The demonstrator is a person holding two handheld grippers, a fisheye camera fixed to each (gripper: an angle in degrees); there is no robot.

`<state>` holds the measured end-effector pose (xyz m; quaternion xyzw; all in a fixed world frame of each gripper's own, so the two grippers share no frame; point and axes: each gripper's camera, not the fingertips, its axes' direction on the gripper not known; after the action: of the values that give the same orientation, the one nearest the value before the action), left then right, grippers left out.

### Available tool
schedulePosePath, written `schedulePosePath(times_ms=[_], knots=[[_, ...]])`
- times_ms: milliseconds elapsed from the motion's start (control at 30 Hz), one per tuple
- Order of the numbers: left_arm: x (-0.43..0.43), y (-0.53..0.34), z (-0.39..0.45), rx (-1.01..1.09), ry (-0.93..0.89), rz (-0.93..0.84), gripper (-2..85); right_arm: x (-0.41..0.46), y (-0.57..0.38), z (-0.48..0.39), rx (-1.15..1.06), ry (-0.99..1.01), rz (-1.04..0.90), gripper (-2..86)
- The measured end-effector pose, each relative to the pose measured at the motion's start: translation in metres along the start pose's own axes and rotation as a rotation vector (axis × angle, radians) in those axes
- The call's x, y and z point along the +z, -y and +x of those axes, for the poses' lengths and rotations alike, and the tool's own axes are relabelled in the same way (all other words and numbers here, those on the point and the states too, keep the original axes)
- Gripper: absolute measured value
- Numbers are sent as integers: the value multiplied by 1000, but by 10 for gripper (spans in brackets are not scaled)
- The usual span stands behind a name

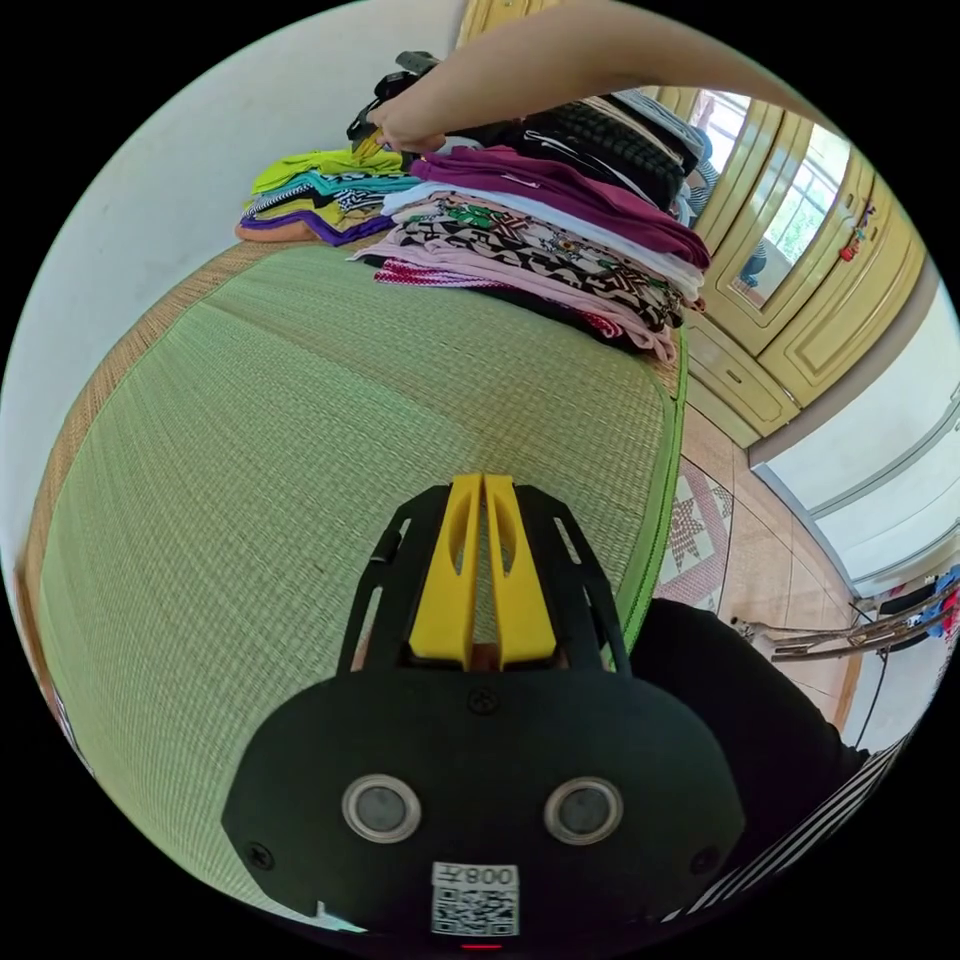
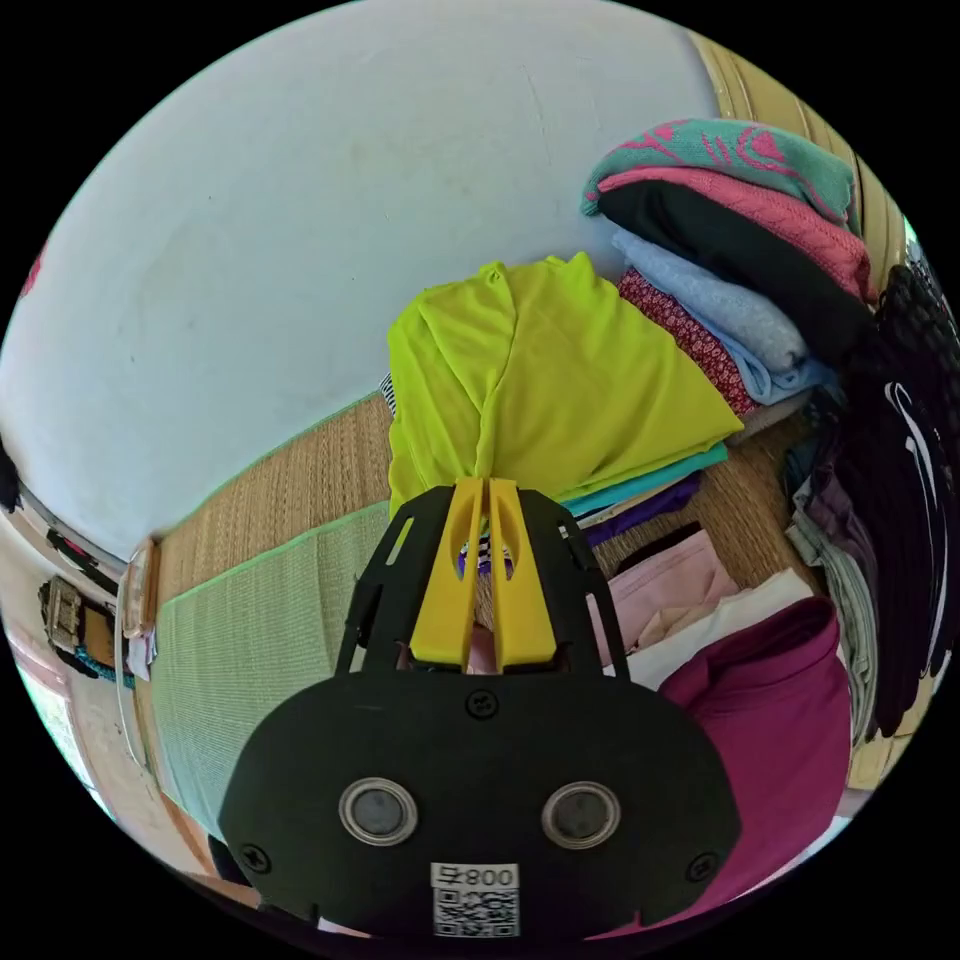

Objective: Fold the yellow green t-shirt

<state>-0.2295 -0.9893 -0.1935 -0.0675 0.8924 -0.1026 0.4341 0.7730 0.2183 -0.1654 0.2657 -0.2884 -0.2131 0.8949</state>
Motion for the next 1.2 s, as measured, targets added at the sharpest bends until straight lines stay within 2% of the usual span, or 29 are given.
schedulePosePath(times_ms=[167,333,400,633,800,1033,1200], knots=[[-41,-4,-23,-33,-67,0,3,-17,-11,18,12,151,41,6],[-87,-23,-79,-219,-381,-45,2,-49,-51,6,-71,407,45,4],[-113,-38,-96,-276,-436,-18,2,-60,-71,-7,-127,442,36,4],[-235,-115,-155,-464,-476,71,4,-91,-171,-46,-280,670,-113,4],[-308,-164,-183,-600,-494,154,14,-101,-243,-59,-290,776,-256,4],[-375,-241,-210,-881,-685,382,73,-124,-327,-57,-286,854,-416,5],[-404,-267,-219,-943,-557,313,82,-141,-357,-34,-268,830,-449,5]])
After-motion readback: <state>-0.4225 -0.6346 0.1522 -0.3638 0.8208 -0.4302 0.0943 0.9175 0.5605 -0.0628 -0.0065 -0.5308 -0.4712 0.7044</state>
